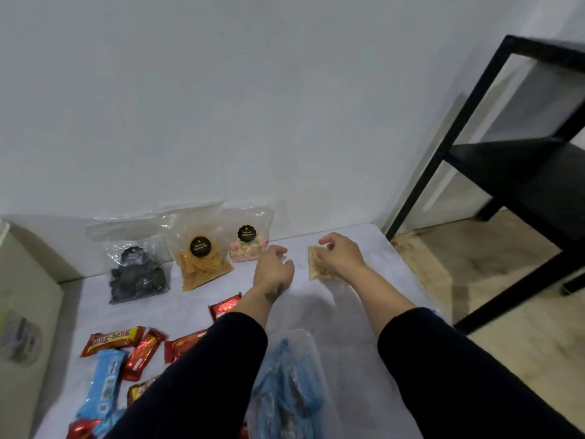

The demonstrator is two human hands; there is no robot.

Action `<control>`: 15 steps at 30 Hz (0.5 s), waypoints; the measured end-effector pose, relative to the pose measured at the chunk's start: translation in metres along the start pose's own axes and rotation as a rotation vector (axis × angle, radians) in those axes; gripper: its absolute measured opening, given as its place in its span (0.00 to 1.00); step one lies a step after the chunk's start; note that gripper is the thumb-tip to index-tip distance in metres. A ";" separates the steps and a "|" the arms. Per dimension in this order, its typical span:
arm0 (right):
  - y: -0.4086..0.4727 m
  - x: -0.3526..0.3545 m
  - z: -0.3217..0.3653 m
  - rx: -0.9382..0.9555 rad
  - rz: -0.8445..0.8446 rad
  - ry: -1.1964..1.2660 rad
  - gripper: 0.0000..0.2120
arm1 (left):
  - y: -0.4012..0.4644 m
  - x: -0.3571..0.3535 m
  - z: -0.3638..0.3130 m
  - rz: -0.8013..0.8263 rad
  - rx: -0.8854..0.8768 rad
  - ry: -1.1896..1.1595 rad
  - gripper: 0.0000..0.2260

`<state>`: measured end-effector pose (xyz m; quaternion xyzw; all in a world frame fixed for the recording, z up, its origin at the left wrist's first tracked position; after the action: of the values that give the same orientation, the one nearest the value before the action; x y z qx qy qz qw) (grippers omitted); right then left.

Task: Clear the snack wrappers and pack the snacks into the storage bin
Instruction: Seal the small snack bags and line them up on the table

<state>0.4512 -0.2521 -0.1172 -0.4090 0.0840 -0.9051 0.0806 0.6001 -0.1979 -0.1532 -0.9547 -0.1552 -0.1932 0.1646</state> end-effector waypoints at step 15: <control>0.055 0.037 -0.138 -0.232 0.033 0.014 0.12 | -0.008 -0.102 -0.011 -0.053 0.049 0.186 0.22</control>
<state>0.3270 -0.3014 -0.1925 -0.4076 0.1956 -0.8907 0.0469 0.5045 -0.2190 -0.1844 -0.9239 -0.1693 -0.2814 0.1964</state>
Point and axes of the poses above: each hand's wrist, its own y-axis towards the middle knuckle, its own x-axis out of the back of the hand, z = x × y, the point moved 5 cm from there along y, towards the middle knuckle, and after that the axes turned 1 degree about x, right-handed, at the moved point
